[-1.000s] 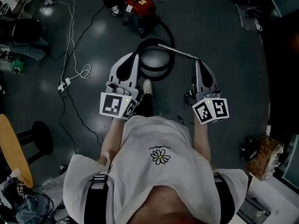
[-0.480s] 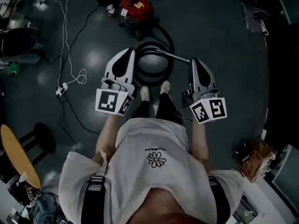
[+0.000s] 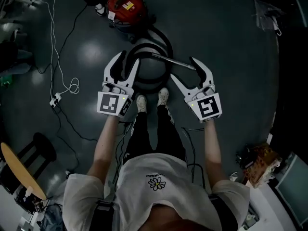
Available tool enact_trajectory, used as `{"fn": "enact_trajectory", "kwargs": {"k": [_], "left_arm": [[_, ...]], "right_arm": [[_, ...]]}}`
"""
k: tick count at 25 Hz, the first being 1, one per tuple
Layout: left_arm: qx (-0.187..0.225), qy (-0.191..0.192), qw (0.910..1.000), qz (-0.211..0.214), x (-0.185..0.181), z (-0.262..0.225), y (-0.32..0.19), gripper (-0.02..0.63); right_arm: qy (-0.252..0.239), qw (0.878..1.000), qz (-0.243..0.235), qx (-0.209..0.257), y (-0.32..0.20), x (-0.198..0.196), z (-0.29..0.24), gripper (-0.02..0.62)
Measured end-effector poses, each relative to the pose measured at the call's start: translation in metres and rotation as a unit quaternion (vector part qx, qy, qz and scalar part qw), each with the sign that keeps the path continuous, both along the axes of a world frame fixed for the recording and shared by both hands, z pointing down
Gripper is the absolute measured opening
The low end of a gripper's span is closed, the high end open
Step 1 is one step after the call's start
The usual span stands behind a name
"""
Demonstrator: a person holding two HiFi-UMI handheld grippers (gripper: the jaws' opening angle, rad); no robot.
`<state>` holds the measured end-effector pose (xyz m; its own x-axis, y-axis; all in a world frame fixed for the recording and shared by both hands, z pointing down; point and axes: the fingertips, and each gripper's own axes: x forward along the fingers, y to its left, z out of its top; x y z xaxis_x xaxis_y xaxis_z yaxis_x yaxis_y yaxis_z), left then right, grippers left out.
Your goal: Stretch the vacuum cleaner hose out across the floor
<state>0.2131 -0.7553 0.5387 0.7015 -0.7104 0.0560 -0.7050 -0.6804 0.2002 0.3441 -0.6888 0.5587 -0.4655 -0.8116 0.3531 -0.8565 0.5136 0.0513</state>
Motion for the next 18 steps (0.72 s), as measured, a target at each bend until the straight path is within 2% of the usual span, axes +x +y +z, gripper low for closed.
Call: {"fn": "enact_trajectory", "kwargs": {"k": [2, 7, 11, 14, 18], "left_arm": [[-0.023, -0.011, 0.9996, 0.013, 0.023, 0.075, -0.03, 0.199], [-0.028, -0.054, 0.9965, 0.057, 0.058, 0.297, -0.061, 0.199], [-0.093, -0.078, 0.9892, 0.083, 0.068, 0.473, -0.051, 0.212], [-0.115, -0.089, 0.9857, 0.085, 0.064, 0.551, -0.048, 0.212], [-0.128, -0.105, 0.9826, 0.084, 0.053, 0.603, -0.043, 0.212]], "right_arm": [[0.066, 0.996, -0.039, -0.045, -0.031, 0.007, 0.104, 0.311], [0.152, 0.973, -0.102, -0.141, -0.067, 0.029, 0.394, 0.311], [0.187, 0.945, -0.121, -0.241, -0.061, 0.043, 0.587, 0.311], [0.211, 0.924, -0.125, -0.293, -0.062, 0.041, 0.69, 0.311], [0.266, 0.892, -0.137, -0.339, -0.058, 0.043, 0.775, 0.311]]}}
